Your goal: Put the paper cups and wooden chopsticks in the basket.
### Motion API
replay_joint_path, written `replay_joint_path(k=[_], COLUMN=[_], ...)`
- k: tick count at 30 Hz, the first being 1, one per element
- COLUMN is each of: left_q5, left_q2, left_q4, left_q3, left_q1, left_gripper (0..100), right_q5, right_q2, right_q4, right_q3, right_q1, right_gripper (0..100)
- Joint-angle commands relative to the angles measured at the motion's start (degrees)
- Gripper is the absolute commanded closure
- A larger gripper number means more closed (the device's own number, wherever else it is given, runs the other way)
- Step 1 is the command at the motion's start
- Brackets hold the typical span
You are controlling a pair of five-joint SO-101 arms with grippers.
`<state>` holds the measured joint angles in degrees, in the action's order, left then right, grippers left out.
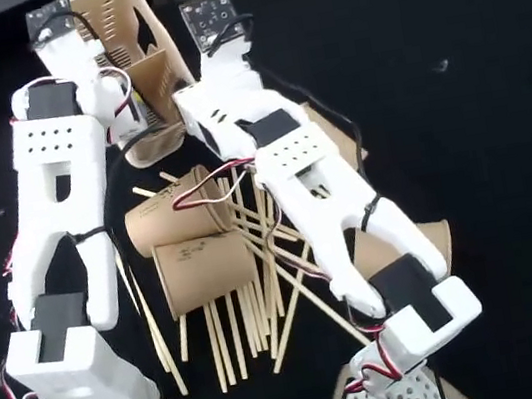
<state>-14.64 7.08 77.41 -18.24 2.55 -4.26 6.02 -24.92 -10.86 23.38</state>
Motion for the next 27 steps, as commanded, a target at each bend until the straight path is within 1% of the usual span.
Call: replay_joint_path(k=[1, 2, 4, 7, 9, 14, 15, 16, 18, 19, 20, 21, 24, 27], left_q5=[1.1, 1.7, 5.8, 17.6, 22.9, 24.8, 24.8, 24.8, 26.0, 27.3, 28.3, 29.4, 32.4, 37.8], left_q2=[-2.7, -2.5, -2.5, -2.7, -2.6, -2.9, -2.9, -2.9, -2.8, -2.6, -2.6, -2.5, -2.6, -3.0], left_q4=[-0.5, -1.8, -4.7, -9.0, -10.8, -11.3, -11.3, -11.3, -11.3, -11.3, -11.3, -11.3, -11.3, -11.0], left_q3=[-2.2, -2.9, -3.4, -3.6, -3.5, -3.7, -3.9, -4.0, -4.0, -4.0, -3.9, -3.9, -4.0, -3.6], left_q1=[0.7, 0.7, 0.8, 1.1, 0.8, 0.7, 0.4, -0.3, -1.6, -2.4, -2.9, -3.3, -3.4, -3.6], left_gripper=[95, 97, 96, 97, 97, 97, 97, 97, 97, 97, 97, 97, 97, 97], right_q5=[0.5, 0.5, 0.4, 0.4, 0.4, 0.9, 0.9, 0.9, 0.4, 0.4, 0.5, 0.7, 0.9, 0.4], right_q2=[-3.3, -3.4, -4.8, -10.2, -15.6, -26.9, -28.1, -29.0, -30.1, -30.6, -31.1, -32.0, -35.9, -39.5], right_q4=[-0.4, -0.4, -0.4, -0.3, 0.0, 1.8, 2.5, 3.0, 2.4, 1.1, -0.7, -2.6, -7.0, -5.7], right_q3=[0.0, 0.0, -0.7, -4.4, -8.5, -16.8, -17.7, -18.2, -18.6, -18.5, -18.1, -17.3, -14.8, -14.0], right_q1=[-1.0, -1.0, -0.9, -0.6, -0.6, -0.6, -0.8, -0.9, -0.9, -0.8, -0.7, -0.7, -2.8, -6.7], right_gripper=[98.7, 98.7, 98.7, 98.7, 98.7, 97.7, 94.8, 89.4, 74.3, 68.7, 66.2, 66.7, 74.3, 82.8])
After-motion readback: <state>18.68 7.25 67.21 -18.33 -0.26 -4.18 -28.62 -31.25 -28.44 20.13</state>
